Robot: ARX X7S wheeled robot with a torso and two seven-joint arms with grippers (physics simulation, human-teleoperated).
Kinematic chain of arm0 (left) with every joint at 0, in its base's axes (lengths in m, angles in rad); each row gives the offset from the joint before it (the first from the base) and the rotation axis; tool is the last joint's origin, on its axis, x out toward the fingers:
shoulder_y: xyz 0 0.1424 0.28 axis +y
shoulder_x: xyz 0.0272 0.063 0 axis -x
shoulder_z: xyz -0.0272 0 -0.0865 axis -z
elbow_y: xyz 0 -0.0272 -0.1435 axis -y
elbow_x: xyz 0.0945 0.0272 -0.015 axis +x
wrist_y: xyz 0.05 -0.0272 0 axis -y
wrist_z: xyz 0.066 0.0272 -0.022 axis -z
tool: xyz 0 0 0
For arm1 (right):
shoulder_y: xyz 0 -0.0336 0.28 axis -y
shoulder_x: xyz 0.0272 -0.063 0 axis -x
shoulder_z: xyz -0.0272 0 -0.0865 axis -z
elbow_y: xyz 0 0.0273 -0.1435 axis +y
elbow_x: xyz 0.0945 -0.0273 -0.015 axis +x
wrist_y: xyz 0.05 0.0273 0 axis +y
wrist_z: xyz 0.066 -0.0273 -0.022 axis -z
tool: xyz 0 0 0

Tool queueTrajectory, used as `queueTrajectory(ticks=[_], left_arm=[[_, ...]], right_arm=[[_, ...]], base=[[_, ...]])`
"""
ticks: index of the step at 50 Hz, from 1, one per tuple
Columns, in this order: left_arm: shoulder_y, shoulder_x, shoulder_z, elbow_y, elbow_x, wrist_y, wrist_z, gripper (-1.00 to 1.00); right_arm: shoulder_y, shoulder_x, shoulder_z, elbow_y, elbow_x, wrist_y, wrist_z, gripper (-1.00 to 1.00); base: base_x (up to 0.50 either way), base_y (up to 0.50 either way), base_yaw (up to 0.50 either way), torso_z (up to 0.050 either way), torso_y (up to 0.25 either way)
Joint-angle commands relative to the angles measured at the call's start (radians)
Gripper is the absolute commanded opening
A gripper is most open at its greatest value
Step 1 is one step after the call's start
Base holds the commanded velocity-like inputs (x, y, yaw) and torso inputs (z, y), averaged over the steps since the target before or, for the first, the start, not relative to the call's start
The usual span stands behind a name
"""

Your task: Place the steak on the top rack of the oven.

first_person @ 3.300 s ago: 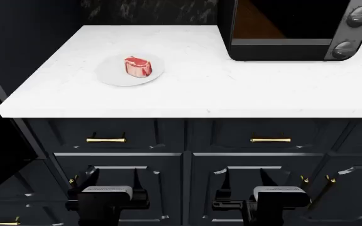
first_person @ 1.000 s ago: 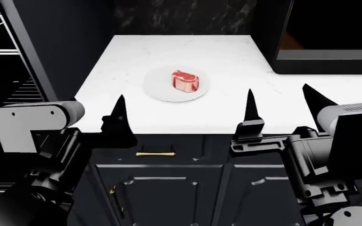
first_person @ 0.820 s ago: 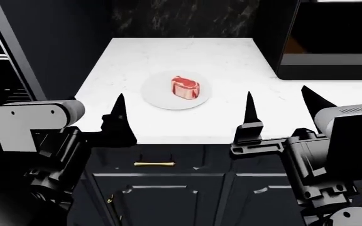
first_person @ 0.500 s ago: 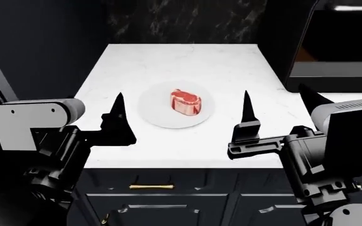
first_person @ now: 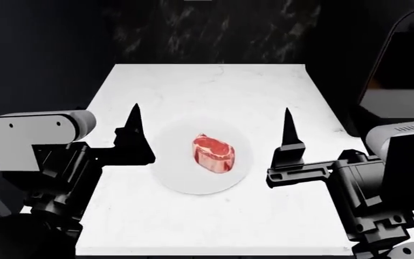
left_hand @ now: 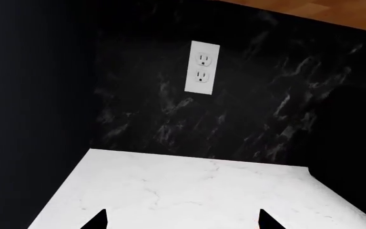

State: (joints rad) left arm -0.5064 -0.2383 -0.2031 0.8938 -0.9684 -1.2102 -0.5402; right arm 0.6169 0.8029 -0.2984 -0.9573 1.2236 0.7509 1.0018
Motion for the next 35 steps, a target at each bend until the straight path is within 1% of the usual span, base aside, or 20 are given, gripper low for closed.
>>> queueTrajectory(ticks=[1, 8, 10, 15, 20, 23, 26, 27, 28, 31, 33, 35], left_arm=[[-0.002, -0.009, 0.012, -0.008, -0.002, 0.015, -0.008, 1.00], [0.001, -0.014, 0.030, -0.019, 0.011, 0.034, -0.003, 1.00], [0.006, -0.017, 0.038, -0.028, 0.025, 0.046, 0.003, 1.00], [0.008, -0.020, 0.061, -0.043, 0.045, 0.065, 0.012, 1.00], [0.006, -0.025, 0.075, -0.052, 0.052, 0.072, 0.015, 1.00], [0.004, -0.026, 0.077, -0.052, 0.048, 0.071, 0.012, 1.00], [0.007, -0.027, 0.077, -0.054, 0.046, 0.075, 0.010, 1.00], [0.006, -0.028, 0.078, -0.053, 0.045, 0.075, 0.009, 1.00], [0.004, -0.029, 0.077, -0.050, 0.040, 0.072, 0.007, 1.00], [0.002, -0.031, 0.078, -0.054, 0.039, 0.075, 0.007, 1.00], [0.004, -0.030, 0.074, -0.060, 0.032, 0.076, 0.007, 1.00], [0.007, -0.028, 0.071, -0.059, 0.022, 0.077, 0.008, 1.00]], right_arm=[[-0.010, 0.010, 0.001, 0.002, -0.003, -0.006, -0.001, 1.00], [-0.026, 0.011, 0.002, 0.013, -0.034, -0.023, -0.025, 1.00], [-0.055, 0.021, 0.031, 0.033, 0.003, -0.060, -0.049, 1.00], [-0.089, 0.167, 0.115, 0.043, 0.216, -0.101, -0.155, 1.00], [-0.074, 0.315, 0.138, 0.003, 0.394, -0.077, -0.268, 1.00], [-0.070, 0.365, 0.148, 0.004, 0.439, -0.064, -0.326, 1.00], [-0.058, 0.396, 0.154, -0.002, 0.445, -0.038, -0.448, 1.00], [-0.029, 0.391, 0.136, 0.011, 0.454, -0.015, -0.468, 1.00], [0.037, 0.367, 0.094, 0.038, 0.477, 0.030, -0.473, 1.00], [0.155, 0.316, 0.019, 0.096, 0.517, 0.110, -0.472, 1.00], [0.205, 0.274, -0.022, 0.147, 0.516, 0.152, -0.496, 1.00], [0.215, 0.232, -0.035, 0.189, 0.476, 0.157, -0.548, 1.00]], base=[[0.38, 0.00, 0.00, 0.000, 0.000], [0.23, 0.00, 0.00, 0.000, 0.000], [0.00, 0.00, 0.00, 0.000, 0.005], [0.00, 0.00, 0.00, 0.000, 0.000], [0.00, 0.00, 0.00, 0.000, 0.000], [0.00, 0.00, 0.00, 0.000, 0.000], [0.00, 0.00, 0.00, 0.000, 0.000], [0.00, 0.00, 0.00, 0.000, 0.000], [0.00, 0.00, 0.00, 0.000, 0.000], [0.00, 0.00, 0.00, 0.000, 0.000], [0.00, 0.00, 0.00, 0.000, 0.000], [0.00, 0.00, 0.00, 0.000, 0.000]])
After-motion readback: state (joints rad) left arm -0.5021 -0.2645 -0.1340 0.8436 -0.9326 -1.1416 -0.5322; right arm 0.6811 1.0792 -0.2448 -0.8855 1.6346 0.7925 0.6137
